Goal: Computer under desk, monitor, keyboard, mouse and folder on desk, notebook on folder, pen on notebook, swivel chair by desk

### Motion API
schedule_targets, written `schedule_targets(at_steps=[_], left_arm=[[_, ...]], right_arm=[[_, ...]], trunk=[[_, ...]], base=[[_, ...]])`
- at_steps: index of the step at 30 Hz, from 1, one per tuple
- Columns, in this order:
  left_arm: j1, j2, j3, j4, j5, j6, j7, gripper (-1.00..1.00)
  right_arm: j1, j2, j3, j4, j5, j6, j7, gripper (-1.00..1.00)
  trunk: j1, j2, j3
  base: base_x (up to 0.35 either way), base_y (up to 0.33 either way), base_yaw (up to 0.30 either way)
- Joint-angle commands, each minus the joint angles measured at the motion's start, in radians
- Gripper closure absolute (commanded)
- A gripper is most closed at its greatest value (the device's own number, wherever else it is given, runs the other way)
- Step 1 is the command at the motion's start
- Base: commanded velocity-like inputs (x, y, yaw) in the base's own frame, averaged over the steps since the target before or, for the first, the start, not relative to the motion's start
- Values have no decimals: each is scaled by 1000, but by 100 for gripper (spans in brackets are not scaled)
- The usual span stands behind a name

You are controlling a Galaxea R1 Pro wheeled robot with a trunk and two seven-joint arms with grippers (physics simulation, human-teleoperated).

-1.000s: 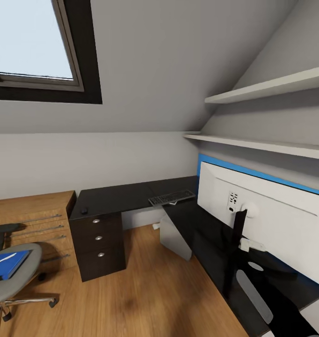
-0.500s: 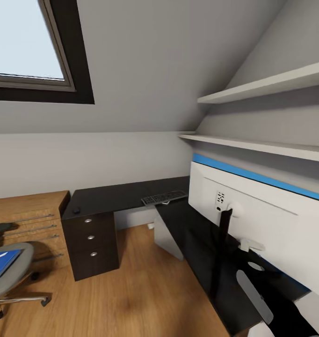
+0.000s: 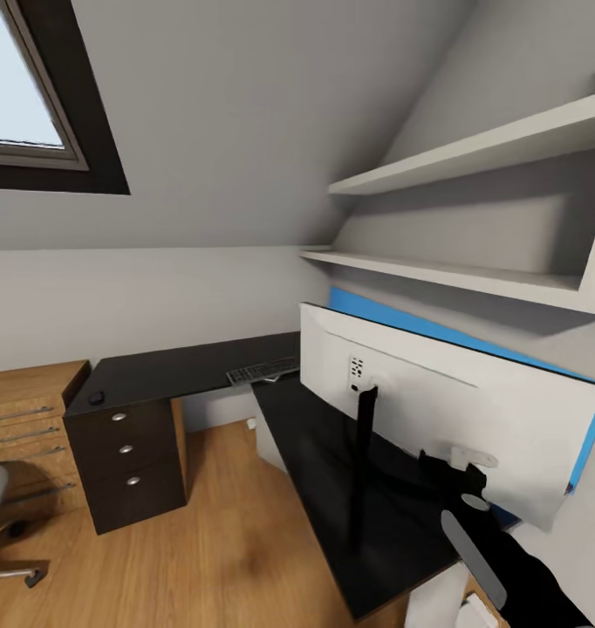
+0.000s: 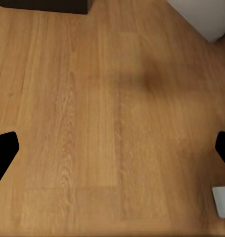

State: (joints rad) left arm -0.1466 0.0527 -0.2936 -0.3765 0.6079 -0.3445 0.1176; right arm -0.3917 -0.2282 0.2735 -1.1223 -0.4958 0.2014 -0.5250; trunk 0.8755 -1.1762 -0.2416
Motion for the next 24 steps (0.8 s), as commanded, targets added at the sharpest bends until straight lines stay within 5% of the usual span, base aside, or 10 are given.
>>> schedule_targets(at_steps=[1, 11, 24], left_arm=[[-1, 1, -9, -1, 4, -4, 8, -100], [-1, 1, -10, -1, 4, -5, 8, -100], [-1, 17, -3, -8, 4, -4, 4, -100]], right_arm=[[-1, -1, 4, 1, 4, -3, -7, -100], [-1, 8, 13, 165, 144, -132, 6, -100], [-4, 12, 9, 180, 160, -148, 20, -100]], trunk=[[0, -1, -1], [0, -1, -1], [0, -1, -1]], base=[[0, -348, -31], [0, -228, -5], [54, -10, 0]])
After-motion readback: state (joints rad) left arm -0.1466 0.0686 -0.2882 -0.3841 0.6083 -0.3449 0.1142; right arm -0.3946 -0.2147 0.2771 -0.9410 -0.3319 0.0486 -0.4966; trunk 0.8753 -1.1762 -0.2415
